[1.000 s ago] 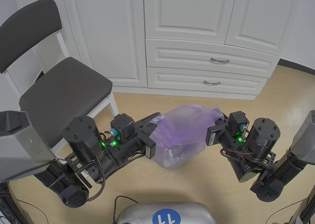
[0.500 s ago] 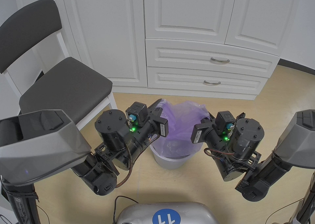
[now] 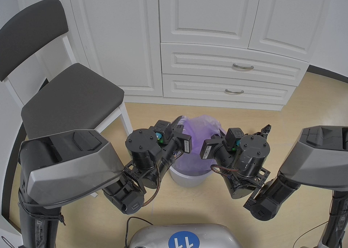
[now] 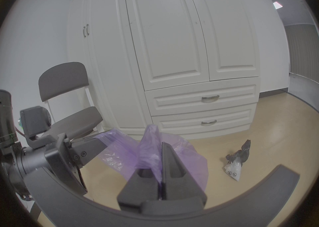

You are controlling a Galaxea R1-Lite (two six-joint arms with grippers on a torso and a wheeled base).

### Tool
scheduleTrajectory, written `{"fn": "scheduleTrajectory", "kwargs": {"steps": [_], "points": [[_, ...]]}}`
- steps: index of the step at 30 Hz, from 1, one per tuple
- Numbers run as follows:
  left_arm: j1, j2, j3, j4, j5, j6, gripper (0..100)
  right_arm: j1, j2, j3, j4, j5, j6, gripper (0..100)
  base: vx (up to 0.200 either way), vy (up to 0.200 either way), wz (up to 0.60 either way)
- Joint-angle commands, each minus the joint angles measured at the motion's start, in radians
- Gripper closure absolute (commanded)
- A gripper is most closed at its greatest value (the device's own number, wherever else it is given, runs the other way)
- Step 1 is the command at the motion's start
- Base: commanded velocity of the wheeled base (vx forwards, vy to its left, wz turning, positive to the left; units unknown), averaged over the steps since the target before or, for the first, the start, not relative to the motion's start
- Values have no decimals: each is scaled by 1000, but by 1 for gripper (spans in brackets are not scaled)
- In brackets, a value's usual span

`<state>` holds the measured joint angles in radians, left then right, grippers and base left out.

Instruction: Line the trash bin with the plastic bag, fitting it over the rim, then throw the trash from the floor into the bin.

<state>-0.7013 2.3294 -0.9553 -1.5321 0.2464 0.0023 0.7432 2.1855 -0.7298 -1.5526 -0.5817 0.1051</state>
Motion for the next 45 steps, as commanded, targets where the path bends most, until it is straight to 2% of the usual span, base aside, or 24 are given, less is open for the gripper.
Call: {"fn": "scheduleTrajectory", "kwargs": {"steps": [1,6,14,24,34,45], "points": [[0,22,-8,0,14,2,100,-8,68,-36,-18,2,22,100,0,0,0],[-3,18,-2,-2,14,5,100,-21,102,-60,-18,28,53,100,0,0,0],[-10,45,-13,0,14,-2,100,-70,143,-103,-18,29,56,100,0,0,0],[-23,193,-138,1,44,-61,100,-156,180,-140,-18,68,56,100,0,0,0],[-17,283,-203,1,45,-76,100,-189,275,-209,-18,69,56,100,0,0,0],[9,378,-286,1,79,-78,100,-185,372,-249,-18,74,65,100,0,0,0]]}}
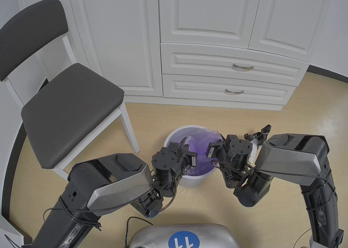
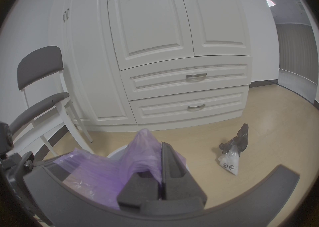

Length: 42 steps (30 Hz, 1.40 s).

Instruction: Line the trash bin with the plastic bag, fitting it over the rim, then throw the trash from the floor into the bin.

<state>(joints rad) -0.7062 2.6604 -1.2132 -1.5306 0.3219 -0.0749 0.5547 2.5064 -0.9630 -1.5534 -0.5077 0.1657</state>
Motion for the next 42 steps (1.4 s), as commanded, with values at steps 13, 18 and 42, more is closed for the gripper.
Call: {"fn": "scheduleTrajectory", "kwargs": {"steps": [13,18,42], "points": [[30,76,-39,1,3,0,100,8,121,-56,-17,0,29,100,0,0,0],[27,79,-32,1,5,0,100,10,147,-57,-17,-2,31,100,0,0,0],[225,-100,127,3,-73,79,100,-177,101,-28,-17,37,-20,100,0,0,0]]}}
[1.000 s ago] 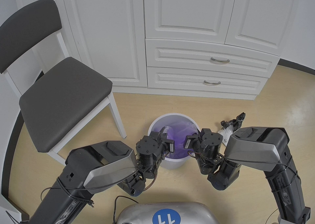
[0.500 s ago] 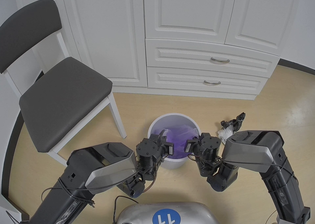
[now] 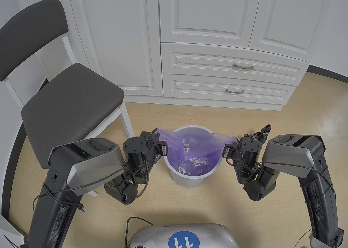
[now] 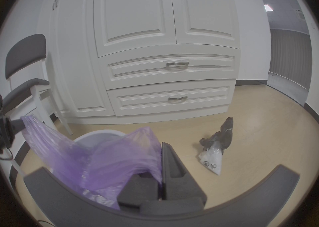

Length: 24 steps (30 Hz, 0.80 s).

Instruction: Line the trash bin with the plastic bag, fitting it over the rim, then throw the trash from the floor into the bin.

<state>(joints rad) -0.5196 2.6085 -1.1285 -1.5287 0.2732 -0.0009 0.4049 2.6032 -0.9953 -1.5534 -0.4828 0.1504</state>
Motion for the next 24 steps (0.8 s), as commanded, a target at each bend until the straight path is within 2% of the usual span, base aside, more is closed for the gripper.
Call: {"fn": "scheduleTrajectory", "kwargs": {"steps": [1,3,7,12,15,21,24], "points": [[38,-48,42,1,-25,5,100,-28,5,4,-17,12,-5,100,0,0,0],[47,-93,108,-1,-74,7,100,-58,5,7,-17,30,-37,100,0,0,0],[58,-107,133,1,-81,10,100,-86,-8,30,-17,58,-40,100,0,0,0],[87,-107,176,12,-91,74,100,-110,-51,145,-17,148,-78,100,0,0,0],[101,-122,222,48,-112,99,100,-127,-83,230,-17,201,-132,100,0,0,0],[105,-166,276,98,-143,97,100,-143,-92,261,-17,220,-157,100,0,0,0],[116,-173,289,94,-150,101,100,-176,-86,267,-17,220,-223,100,0,0,0]]}}
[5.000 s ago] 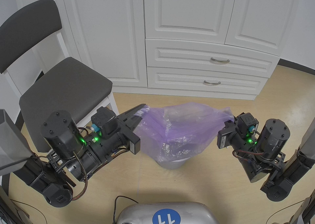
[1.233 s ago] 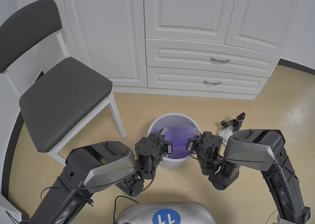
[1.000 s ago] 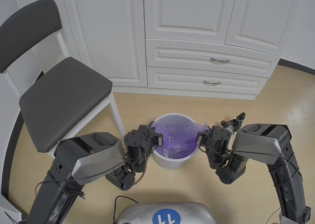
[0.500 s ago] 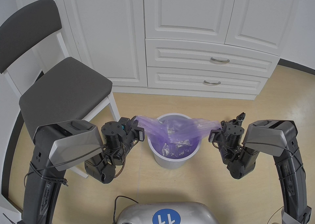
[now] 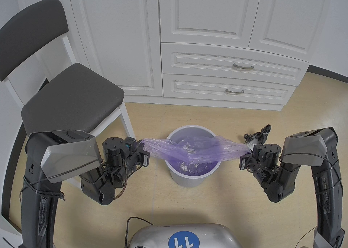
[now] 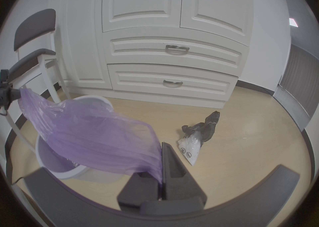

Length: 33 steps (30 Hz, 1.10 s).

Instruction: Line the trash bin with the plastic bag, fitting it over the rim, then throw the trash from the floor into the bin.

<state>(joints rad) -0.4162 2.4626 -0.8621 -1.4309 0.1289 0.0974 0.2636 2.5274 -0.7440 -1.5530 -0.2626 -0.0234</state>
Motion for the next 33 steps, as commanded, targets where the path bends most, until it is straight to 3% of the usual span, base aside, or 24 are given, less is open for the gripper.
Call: {"fn": "scheduleTrajectory", "kwargs": {"steps": [1,9,15,27,33], "points": [[17,-27,25,-6,-17,2,100,-40,-10,18,-18,0,-61,100,0,0,0],[57,-28,75,0,-124,4,100,-53,-18,54,-18,0,-98,100,0,0,0],[69,-30,91,1,-127,25,100,-78,-29,124,-18,2,-184,100,0,0,0],[83,-10,92,6,-130,41,100,-127,-39,189,-18,5,-270,100,0,0,0],[85,9,89,0,-153,44,100,-156,-65,222,-18,39,-311,100,0,0,0]]}}
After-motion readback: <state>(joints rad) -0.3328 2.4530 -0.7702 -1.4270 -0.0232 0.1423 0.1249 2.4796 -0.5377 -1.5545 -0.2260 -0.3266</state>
